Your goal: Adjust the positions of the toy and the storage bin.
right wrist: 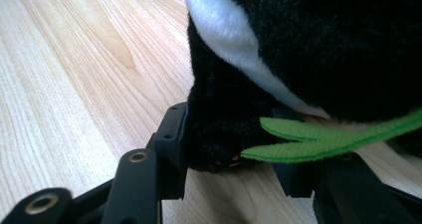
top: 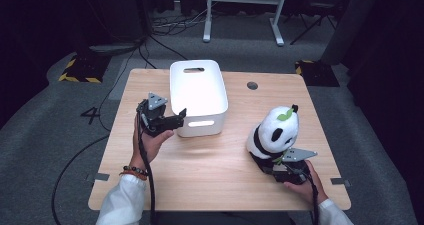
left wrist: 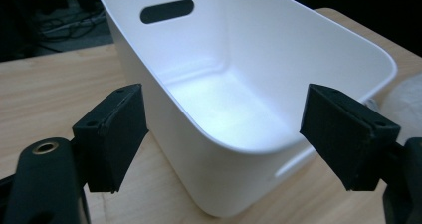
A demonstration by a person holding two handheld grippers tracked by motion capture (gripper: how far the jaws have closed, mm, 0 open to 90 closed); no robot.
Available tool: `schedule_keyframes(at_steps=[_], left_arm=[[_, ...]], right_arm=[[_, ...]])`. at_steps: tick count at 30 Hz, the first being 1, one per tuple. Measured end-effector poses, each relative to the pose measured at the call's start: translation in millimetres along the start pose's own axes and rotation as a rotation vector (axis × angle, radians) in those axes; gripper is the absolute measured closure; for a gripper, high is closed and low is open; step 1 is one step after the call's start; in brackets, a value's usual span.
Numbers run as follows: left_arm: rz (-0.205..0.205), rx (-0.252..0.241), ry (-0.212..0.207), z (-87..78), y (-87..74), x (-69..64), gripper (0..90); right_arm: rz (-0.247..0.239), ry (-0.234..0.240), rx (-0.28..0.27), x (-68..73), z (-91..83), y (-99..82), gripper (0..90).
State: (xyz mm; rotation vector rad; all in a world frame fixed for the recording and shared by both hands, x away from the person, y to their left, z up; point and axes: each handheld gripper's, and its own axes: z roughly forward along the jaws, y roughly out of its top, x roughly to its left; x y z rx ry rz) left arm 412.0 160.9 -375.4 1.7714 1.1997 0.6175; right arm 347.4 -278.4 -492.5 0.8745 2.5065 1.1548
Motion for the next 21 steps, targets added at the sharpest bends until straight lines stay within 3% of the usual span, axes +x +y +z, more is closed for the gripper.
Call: schedule_keyframes(at_steps=[11, 16, 19, 21], left_arm=[[-0.015, 0.065, 0.029, 28.0, 15.2, 5.8, 18.9], [-0.053, 0.092, 0.040, 37.1, 16.3, 14.8, 19.4], [-0.055, 0.121, 0.073, 42.9, 15.5, 18.3, 21.9], [-0.063, 0.131, 0.054, 45.4, 14.5, 20.8, 23.8]], right_arm=[[-0.013, 0.037, 0.015, -12.4, -11.4, -8.2, 56.3], [-0.013, 0.046, 0.023, -17.8, -16.9, -11.6, 56.2], [-0.014, 0.046, 0.025, -20.8, -19.1, -13.4, 56.3], [-0.012, 0.049, 0.026, -22.2, -20.0, -14.2, 56.3]])
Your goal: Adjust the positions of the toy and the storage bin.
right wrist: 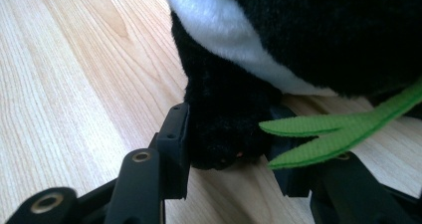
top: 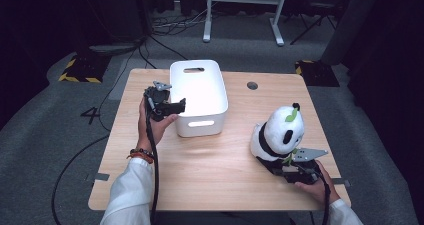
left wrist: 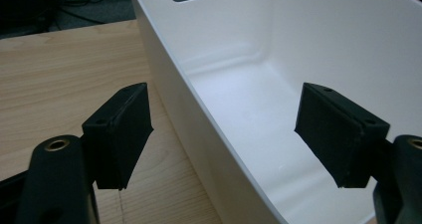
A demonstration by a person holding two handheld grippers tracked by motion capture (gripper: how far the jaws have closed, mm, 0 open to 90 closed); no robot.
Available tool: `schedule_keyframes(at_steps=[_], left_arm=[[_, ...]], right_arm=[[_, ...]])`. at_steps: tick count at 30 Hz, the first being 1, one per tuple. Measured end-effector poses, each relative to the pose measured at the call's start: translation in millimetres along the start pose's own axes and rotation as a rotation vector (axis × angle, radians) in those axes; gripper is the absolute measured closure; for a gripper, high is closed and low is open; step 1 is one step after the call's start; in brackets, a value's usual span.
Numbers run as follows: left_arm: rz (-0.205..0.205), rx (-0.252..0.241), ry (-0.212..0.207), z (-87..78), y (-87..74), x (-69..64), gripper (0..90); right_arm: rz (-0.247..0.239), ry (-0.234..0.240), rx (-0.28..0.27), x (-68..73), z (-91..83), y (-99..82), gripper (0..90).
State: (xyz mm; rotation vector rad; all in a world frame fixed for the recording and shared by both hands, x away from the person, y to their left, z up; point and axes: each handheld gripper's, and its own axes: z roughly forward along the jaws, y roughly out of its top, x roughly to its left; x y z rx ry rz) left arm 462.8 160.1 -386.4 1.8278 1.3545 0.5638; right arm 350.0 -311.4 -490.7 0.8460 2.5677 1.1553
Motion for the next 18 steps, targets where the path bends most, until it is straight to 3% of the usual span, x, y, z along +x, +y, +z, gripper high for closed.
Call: schedule_keyframes(at_steps=[6, 8, 10, 13, 18], left_arm=[[-0.008, 0.037, 0.030, 8.5, -0.9, 2.5, 28.1], [-0.020, 0.038, 0.006, 10.2, -1.3, 4.8, 34.2], [-0.010, 0.048, 0.000, 11.1, -2.2, 5.9, 38.2], [0.020, 0.073, -0.044, 12.0, -4.4, 7.8, 48.7], [0.044, 0.081, -0.016, 10.2, -4.2, 2.3, 52.3]], right_arm=[[0.012, 0.002, -0.002, -2.5, -1.7, -1.9, 56.2], [0.010, 0.003, -0.002, -2.7, -1.7, -2.1, 56.1], [0.008, 0.003, -0.001, -2.6, -1.6, -1.9, 56.1], [0.002, 0.001, 0.001, -3.0, -1.7, -1.9, 56.1], [0.003, 0.000, 0.005, -6.0, -3.6, -3.1, 56.4]])
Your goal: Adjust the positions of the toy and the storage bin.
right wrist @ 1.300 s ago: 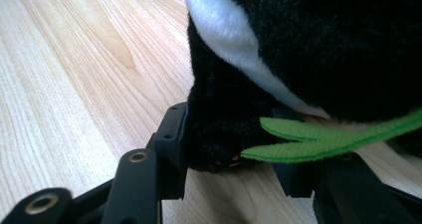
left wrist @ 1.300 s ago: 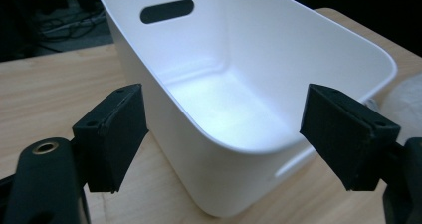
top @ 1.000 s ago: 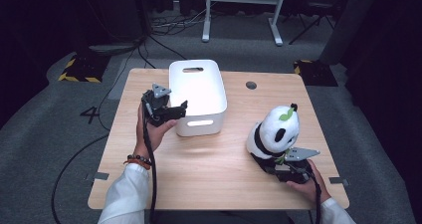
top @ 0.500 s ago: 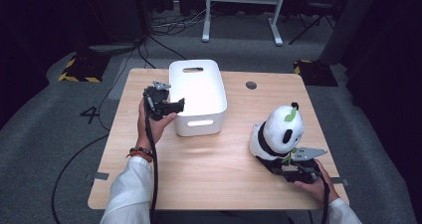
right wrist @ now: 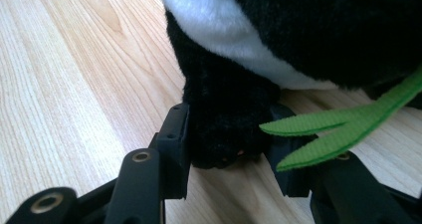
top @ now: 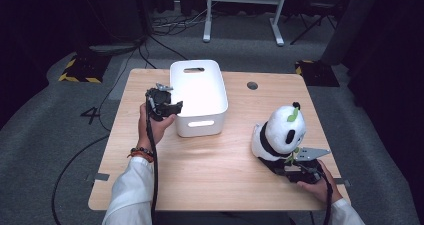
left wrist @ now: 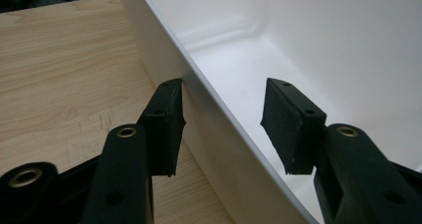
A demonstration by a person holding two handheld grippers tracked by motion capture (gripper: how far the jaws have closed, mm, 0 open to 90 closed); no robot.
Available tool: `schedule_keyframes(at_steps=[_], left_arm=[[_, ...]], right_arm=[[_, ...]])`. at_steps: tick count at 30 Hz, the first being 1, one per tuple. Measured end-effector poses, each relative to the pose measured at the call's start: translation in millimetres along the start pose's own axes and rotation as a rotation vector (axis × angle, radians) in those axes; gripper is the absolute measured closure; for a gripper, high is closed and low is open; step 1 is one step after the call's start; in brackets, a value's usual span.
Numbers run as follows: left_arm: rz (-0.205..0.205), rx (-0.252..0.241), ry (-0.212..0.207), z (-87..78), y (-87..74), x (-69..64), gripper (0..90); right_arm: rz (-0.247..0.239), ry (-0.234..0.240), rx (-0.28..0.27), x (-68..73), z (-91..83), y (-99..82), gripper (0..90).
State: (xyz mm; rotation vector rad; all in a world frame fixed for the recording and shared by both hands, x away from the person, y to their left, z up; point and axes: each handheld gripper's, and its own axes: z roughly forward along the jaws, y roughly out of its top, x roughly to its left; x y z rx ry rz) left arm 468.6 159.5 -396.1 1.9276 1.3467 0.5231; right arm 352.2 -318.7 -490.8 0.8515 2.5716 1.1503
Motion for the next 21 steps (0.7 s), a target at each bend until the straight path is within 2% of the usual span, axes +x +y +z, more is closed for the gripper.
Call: schedule_keyframes(at_steps=[6, 11, 12, 16, 21], left_arm=[[-0.001, -0.007, -0.023, -1.5, -3.5, -5.5, 55.8], [-0.047, -0.033, -0.041, -5.2, -11.4, -14.6, 55.2], [-0.038, -0.032, -0.044, -6.6, -13.0, -17.0, 55.2], [-0.011, -0.019, -0.038, -11.5, -16.6, -31.5, 53.2], [-0.023, -0.032, -0.036, -16.9, -23.9, -54.0, 48.5]], right_arm=[[-0.001, 0.007, 0.005, -5.5, -3.7, -2.5, 56.7], [-0.001, 0.017, 0.012, -10.1, -5.9, -3.5, 56.9], [-0.003, 0.017, 0.012, -10.5, -6.2, -3.7, 56.9], [-0.008, 0.020, 0.022, -13.9, -8.1, -4.2, 57.0], [-0.009, 0.022, 0.027, -18.6, -9.0, -4.2, 57.1]])
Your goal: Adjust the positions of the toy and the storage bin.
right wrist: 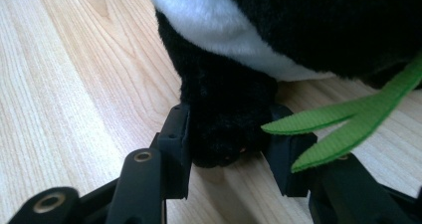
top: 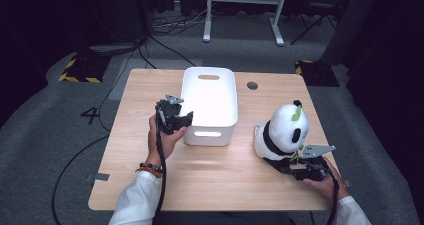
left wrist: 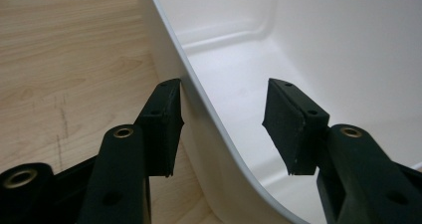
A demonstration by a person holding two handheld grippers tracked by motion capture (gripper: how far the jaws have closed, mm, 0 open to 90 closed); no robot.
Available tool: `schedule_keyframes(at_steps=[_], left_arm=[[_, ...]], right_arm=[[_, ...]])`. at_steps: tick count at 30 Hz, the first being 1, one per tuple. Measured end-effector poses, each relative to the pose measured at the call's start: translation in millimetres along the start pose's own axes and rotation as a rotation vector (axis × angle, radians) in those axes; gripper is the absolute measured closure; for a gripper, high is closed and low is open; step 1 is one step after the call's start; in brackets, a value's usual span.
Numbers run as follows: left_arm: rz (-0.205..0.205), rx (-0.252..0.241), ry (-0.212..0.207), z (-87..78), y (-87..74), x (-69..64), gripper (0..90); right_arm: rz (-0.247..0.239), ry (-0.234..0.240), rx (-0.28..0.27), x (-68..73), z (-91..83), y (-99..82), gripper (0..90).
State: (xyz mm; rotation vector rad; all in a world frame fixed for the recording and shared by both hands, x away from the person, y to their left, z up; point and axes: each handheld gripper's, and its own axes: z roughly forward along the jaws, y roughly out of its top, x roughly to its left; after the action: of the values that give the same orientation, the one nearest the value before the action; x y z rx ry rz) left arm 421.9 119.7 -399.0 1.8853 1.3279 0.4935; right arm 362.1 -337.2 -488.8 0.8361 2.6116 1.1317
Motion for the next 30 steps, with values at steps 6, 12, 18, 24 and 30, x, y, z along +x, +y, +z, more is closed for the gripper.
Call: schedule_keyframes(at_steps=[6, 12, 18, 24, 30], left_arm=[[0.038, -0.006, -0.002, -3.9, -5.2, -23.5, 47.5], [0.039, -0.021, -0.035, -7.2, -12.9, -44.8, 46.8], [0.079, -0.025, -0.048, -11.6, -17.8, -63.9, 44.8], [0.095, -0.035, -0.049, -14.0, -21.1, -74.7, 42.5], [0.101, -0.045, -0.063, -10.7, -21.3, -75.0, 35.6]], right_arm=[[0.006, -0.007, -0.001, -1.9, -1.5, -1.6, 57.1], [0.011, -0.013, 0.000, -3.1, -3.3, -3.0, 57.1], [0.009, -0.030, 0.010, -4.0, -6.4, -4.0, 57.1], [0.019, -0.045, 0.012, -7.6, -10.2, -6.5, 57.0], [0.020, -0.055, 0.010, -7.6, -11.5, -7.8, 57.1]])
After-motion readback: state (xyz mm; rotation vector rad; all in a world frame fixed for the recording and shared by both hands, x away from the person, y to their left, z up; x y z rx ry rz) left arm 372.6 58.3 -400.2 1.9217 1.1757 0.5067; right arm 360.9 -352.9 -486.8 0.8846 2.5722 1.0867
